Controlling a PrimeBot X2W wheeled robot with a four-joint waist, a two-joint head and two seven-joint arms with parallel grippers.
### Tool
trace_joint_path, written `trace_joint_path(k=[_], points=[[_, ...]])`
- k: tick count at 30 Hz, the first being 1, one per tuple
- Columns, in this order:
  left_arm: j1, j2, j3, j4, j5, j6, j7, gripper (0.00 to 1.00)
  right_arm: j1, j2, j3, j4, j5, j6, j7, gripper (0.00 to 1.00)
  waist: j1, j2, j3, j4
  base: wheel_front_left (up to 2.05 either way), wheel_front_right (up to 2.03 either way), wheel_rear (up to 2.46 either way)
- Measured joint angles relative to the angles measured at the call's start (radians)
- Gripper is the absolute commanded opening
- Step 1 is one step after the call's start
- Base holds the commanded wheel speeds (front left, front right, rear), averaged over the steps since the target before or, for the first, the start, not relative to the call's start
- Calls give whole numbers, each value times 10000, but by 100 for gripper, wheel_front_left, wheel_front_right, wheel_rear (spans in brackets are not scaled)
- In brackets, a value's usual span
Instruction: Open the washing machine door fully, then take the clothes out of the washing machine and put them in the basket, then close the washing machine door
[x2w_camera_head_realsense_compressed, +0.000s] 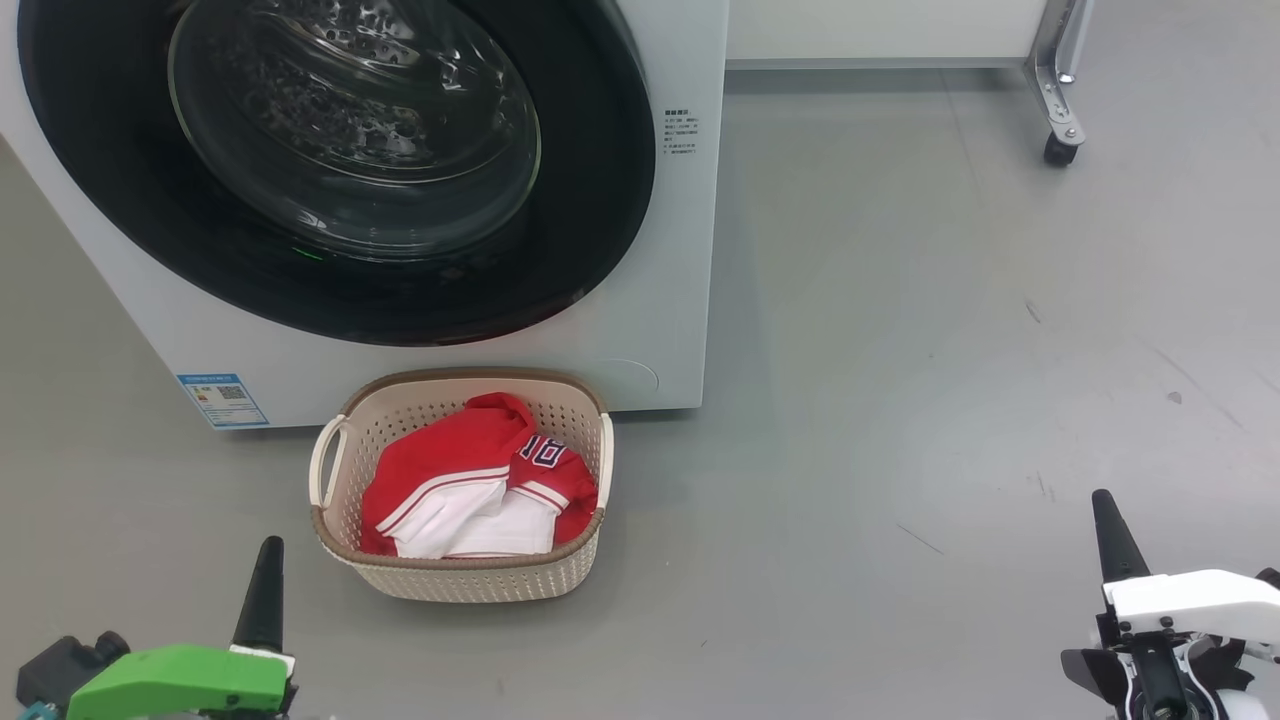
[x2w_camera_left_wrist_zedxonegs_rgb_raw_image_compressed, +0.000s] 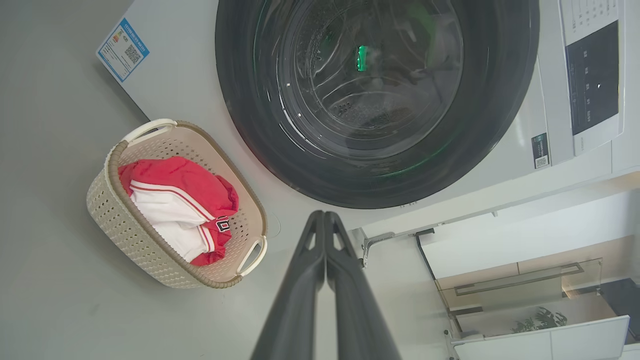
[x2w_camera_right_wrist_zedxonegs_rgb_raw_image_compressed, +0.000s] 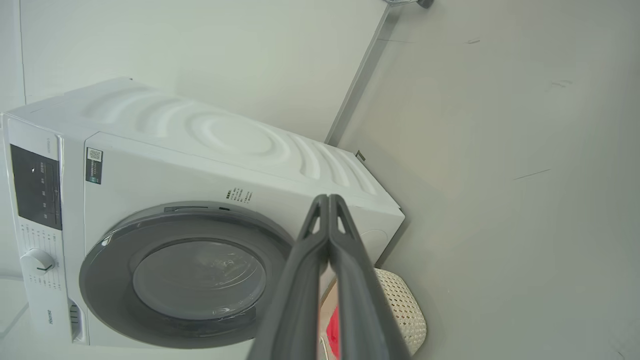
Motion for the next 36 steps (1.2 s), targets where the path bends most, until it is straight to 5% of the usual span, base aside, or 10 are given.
trace_joint_path(k=[24,36], points=[[-429,96,506,238,-2964,0,723,0,-575,31,-414,328,3152,217,844,0,0,0,-35,-154,0,0,0],[-504,100,541,280,-3028,-2,748,0,-599,38,-437,349,3267,257,861,0,0,0,-36,-156,0,0,0]])
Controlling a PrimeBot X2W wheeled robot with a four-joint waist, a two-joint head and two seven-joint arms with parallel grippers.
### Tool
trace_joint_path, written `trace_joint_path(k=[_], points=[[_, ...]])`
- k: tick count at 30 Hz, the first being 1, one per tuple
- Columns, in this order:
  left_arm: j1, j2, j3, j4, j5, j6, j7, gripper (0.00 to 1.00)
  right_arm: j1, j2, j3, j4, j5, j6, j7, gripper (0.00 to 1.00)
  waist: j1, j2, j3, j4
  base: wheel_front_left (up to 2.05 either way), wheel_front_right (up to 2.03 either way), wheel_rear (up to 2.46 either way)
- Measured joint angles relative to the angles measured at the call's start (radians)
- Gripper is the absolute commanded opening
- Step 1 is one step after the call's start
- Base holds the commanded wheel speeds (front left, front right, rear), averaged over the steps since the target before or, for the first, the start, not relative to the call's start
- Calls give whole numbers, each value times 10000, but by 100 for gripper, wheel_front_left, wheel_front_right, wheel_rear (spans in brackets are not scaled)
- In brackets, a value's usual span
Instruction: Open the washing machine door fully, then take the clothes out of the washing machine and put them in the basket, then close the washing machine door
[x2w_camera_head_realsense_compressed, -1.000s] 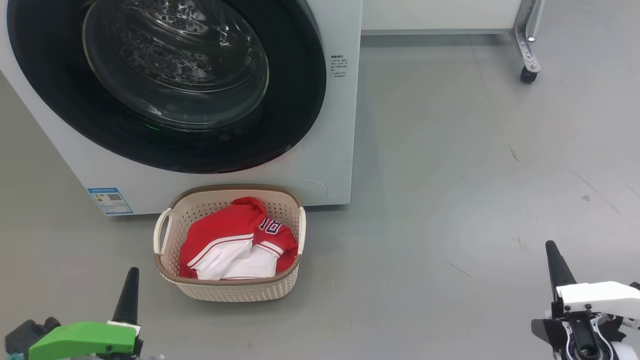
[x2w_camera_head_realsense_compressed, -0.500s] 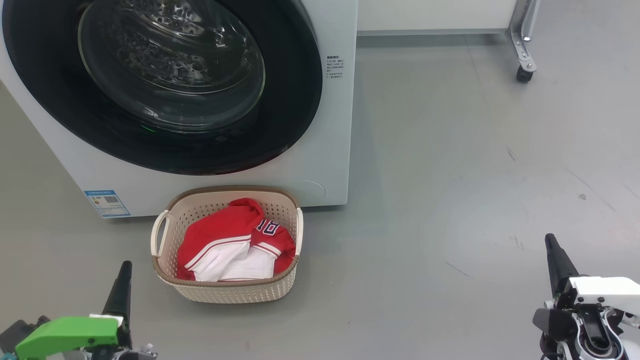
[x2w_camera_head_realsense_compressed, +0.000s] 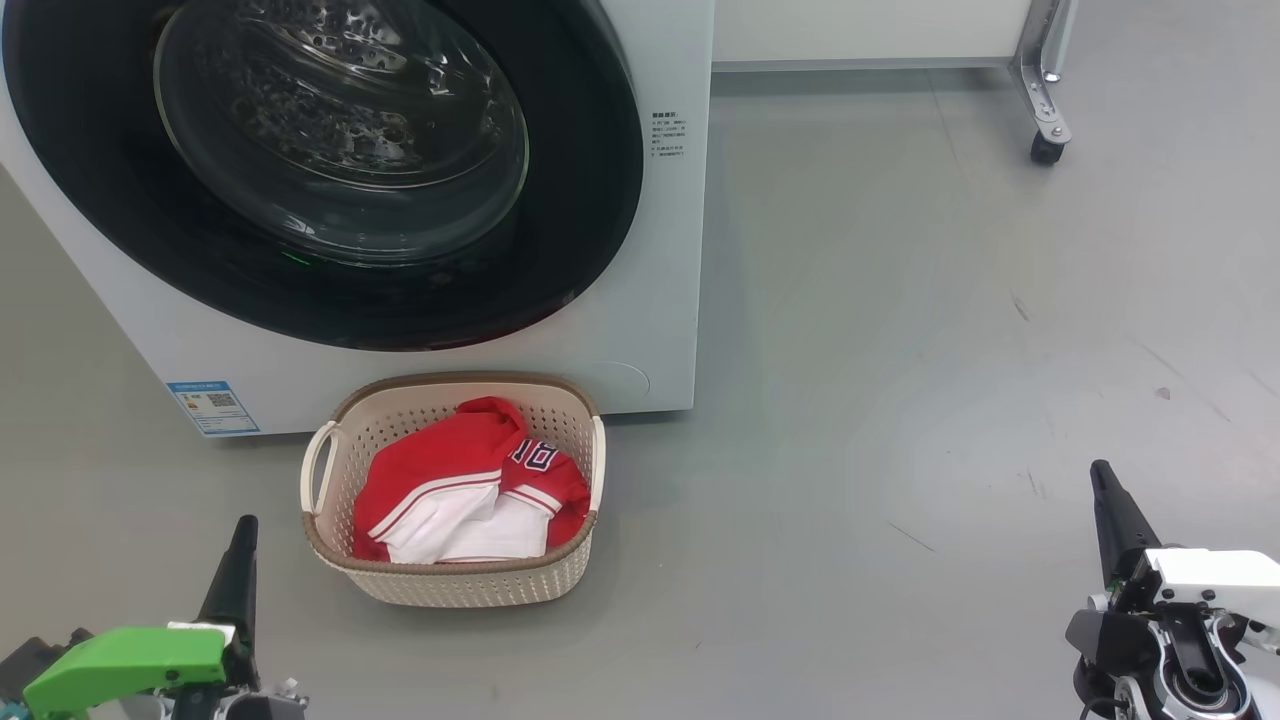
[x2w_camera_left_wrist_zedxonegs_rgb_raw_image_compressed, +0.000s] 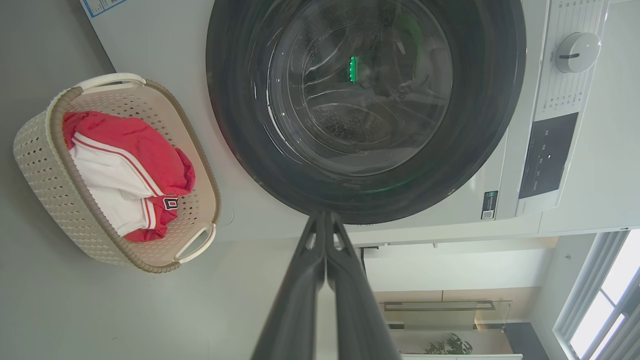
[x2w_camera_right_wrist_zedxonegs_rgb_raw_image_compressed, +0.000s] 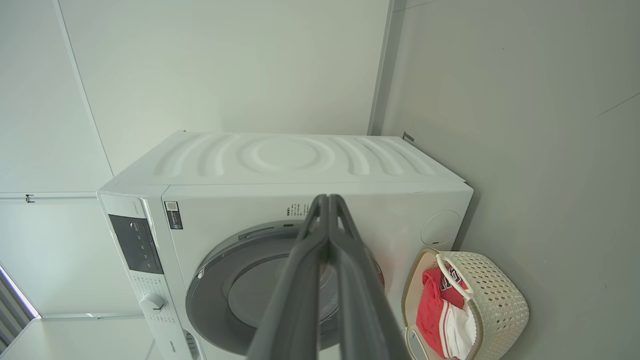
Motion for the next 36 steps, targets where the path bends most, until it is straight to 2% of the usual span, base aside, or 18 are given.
trace_joint_path(k=[36], points=[[-13,0,25,113,2,-2,29,0,-1,4,-10,2,0,0,2,0,0,0,-2,2,0,0,0]])
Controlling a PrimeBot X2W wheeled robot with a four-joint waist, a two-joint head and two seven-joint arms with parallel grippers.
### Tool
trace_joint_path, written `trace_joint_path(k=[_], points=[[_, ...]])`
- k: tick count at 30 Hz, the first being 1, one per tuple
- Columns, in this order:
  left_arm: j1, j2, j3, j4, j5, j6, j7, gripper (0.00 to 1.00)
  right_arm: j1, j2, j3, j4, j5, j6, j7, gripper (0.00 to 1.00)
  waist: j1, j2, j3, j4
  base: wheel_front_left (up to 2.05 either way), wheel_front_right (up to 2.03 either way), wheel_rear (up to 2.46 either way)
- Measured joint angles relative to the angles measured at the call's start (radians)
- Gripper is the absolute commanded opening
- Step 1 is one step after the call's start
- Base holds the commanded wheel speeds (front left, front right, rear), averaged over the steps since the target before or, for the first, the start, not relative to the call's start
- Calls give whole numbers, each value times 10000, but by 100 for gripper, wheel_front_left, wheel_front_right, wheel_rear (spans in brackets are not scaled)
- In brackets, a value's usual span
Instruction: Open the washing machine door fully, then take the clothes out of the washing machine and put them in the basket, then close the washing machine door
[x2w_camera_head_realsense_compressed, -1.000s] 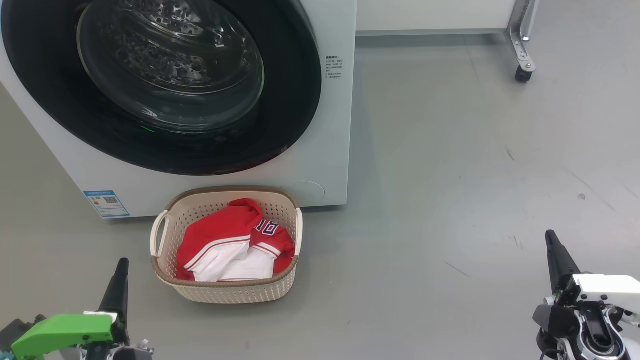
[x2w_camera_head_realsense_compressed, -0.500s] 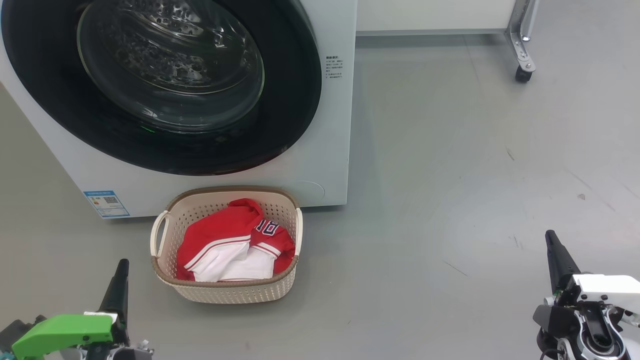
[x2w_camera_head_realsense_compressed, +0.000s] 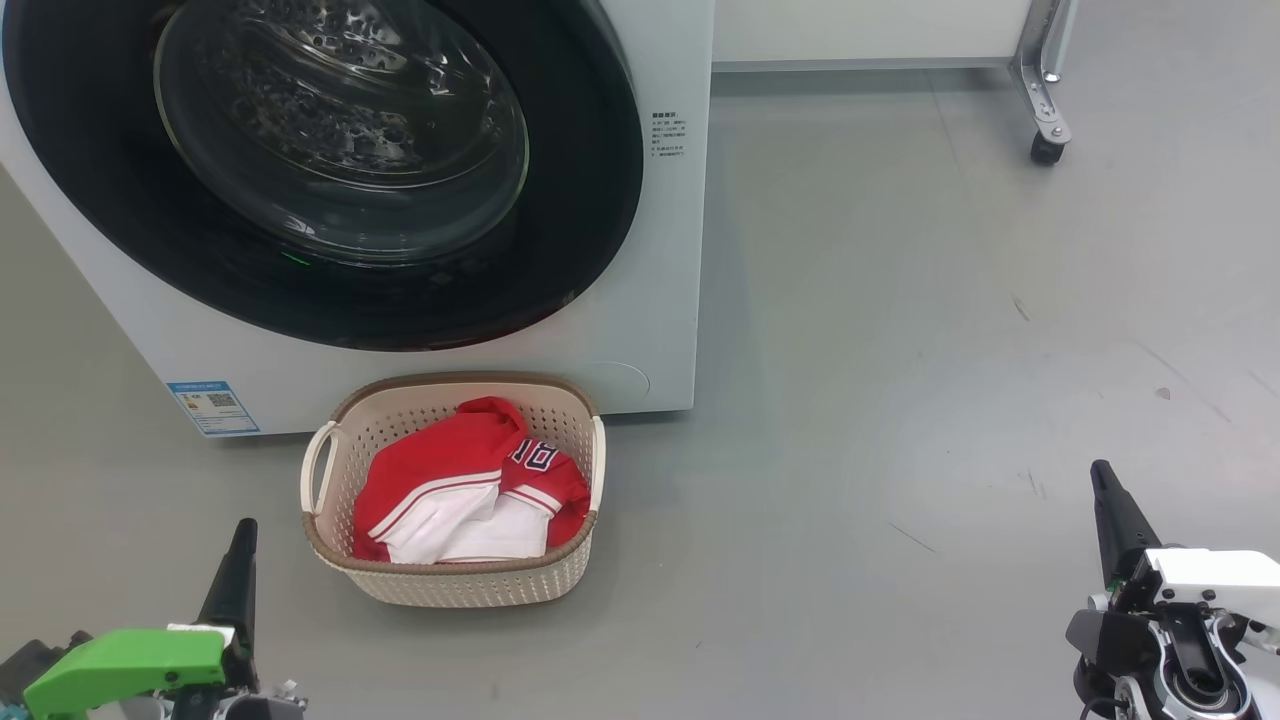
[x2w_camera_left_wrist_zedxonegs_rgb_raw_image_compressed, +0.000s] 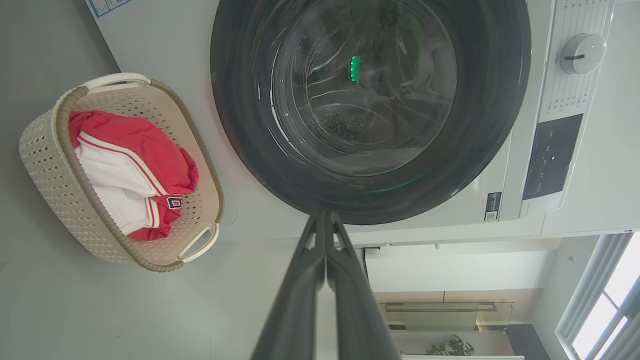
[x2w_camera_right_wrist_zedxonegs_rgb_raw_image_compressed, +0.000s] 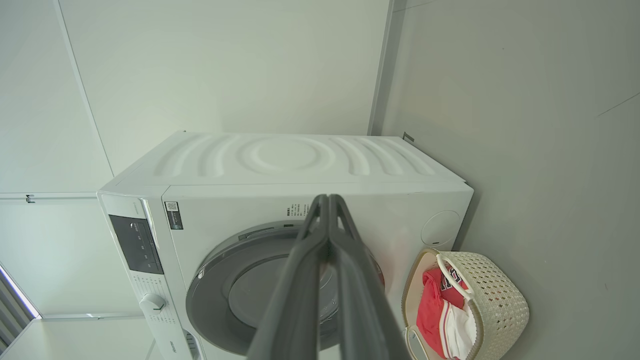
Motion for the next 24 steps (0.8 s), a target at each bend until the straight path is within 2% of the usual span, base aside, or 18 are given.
trace_joint_path(k=[24], points=[[-44,-2,23,33,0,-2,2,0,-1,0,-4,0,0,0,0,0,0,0,0,1,0,0,0]])
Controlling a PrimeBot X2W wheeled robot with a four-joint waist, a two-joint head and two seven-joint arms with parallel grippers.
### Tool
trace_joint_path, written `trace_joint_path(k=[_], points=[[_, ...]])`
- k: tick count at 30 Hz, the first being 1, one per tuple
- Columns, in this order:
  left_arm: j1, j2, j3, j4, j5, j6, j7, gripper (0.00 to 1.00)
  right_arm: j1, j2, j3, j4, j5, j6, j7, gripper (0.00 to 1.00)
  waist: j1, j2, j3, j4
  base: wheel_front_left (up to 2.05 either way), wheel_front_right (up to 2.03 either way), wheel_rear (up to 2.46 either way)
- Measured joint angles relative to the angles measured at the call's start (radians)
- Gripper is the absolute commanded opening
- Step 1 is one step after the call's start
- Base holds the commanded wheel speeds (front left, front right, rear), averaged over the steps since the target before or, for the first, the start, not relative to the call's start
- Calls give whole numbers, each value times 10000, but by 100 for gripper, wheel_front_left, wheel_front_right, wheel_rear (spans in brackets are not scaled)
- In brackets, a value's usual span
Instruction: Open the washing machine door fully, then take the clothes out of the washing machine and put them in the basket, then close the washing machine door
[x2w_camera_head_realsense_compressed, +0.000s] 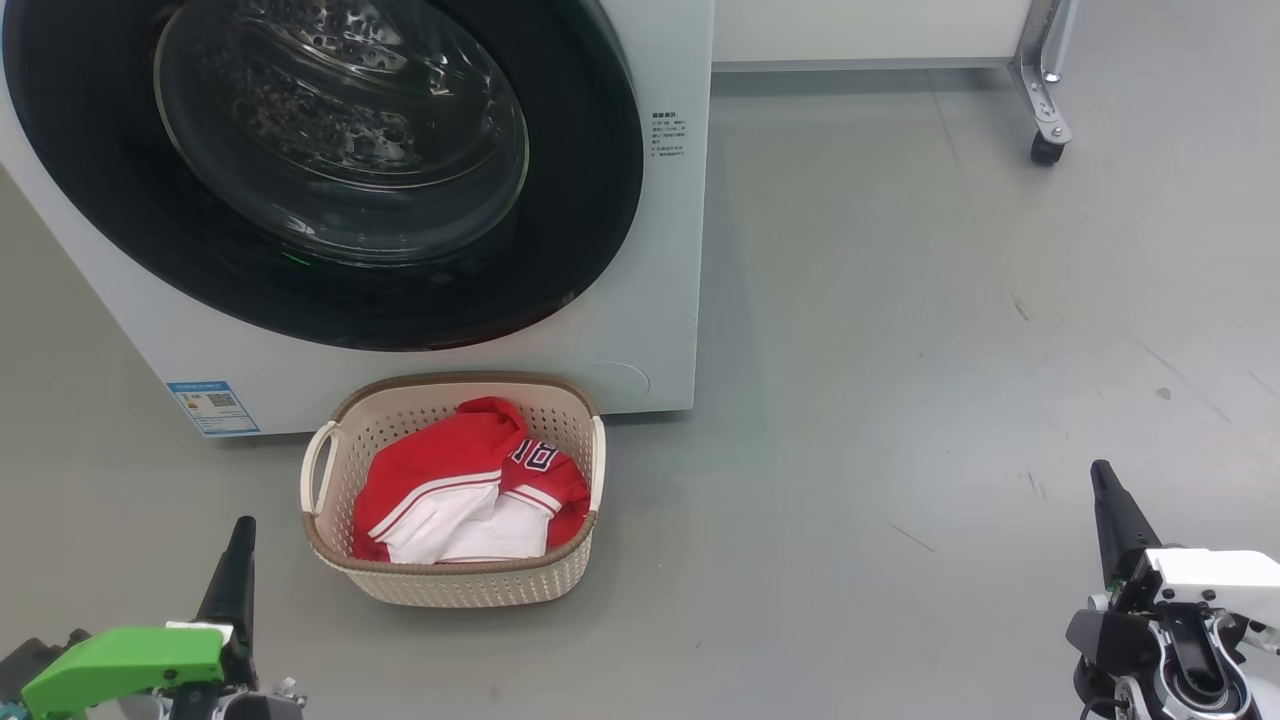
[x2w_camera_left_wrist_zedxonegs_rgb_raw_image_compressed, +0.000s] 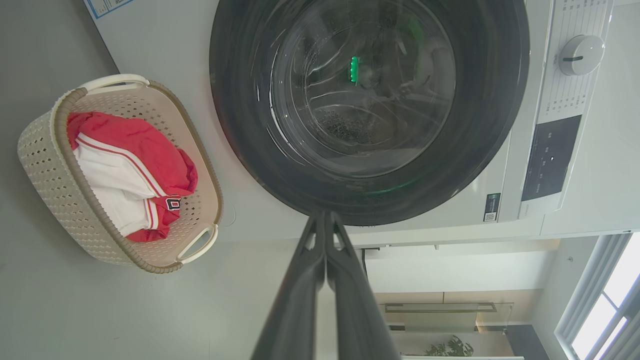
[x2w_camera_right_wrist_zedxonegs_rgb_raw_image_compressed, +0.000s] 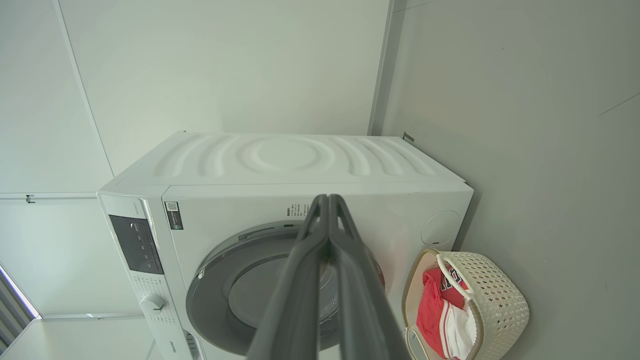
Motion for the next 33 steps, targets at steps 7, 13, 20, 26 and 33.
trace_joint_path(k=[7,13,20,26,33], points=[[-4,0,8,2,0,-2,0,0,0,2,0,0,0,0,0,0,0,0,0,0,0,0,0],[-6,0,12,4,0,-2,13,0,0,2,-2,0,0,0,0,0,0,0,0,0,0,0,0],[-8,-2,17,8,0,-4,59,0,0,4,-4,0,0,0,0,0,0,0,0,0,0,0,0],[-10,-2,19,6,0,-4,59,0,0,4,-4,0,0,0,0,0,0,0,0,0,0,0,0],[-12,-4,27,6,0,-4,82,0,0,4,-6,-2,0,0,0,0,0,0,1,1,0,0,0]])
